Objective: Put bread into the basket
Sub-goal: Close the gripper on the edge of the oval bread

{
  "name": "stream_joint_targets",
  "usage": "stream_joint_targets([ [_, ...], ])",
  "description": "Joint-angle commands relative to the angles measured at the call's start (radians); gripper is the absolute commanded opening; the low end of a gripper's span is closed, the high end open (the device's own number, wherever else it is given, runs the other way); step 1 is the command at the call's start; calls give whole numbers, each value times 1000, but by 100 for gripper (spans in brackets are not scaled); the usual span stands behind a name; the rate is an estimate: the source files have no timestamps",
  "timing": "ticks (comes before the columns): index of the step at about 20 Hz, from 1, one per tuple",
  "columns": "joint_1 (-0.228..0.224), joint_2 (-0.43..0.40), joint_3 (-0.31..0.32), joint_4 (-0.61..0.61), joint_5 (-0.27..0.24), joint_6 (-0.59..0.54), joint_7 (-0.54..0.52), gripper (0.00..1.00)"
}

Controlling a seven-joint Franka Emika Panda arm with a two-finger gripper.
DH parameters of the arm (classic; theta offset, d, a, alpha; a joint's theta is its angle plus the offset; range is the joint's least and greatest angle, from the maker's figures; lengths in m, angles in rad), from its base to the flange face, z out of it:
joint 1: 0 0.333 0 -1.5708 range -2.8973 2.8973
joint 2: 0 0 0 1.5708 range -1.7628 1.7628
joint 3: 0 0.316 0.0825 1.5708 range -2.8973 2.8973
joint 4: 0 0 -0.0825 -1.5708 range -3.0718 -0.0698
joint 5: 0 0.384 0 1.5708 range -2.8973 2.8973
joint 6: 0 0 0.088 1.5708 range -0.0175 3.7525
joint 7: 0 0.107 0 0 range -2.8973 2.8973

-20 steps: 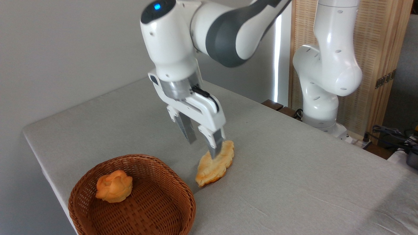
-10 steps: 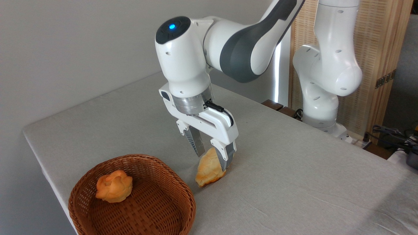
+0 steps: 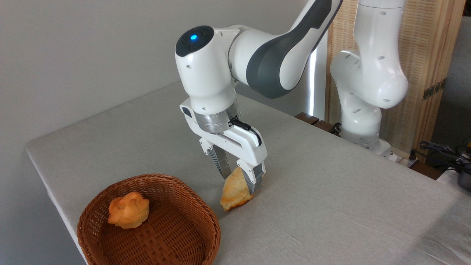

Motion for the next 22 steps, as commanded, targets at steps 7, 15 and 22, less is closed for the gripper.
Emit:
stream_joint_targets([
  [7,-17,18,-5,-8,20,19,-8,98],
  [15,-17,18,-7,-8,55,16,-6,42],
  [22,-17,18,-7,-6,55,16,4,42],
])
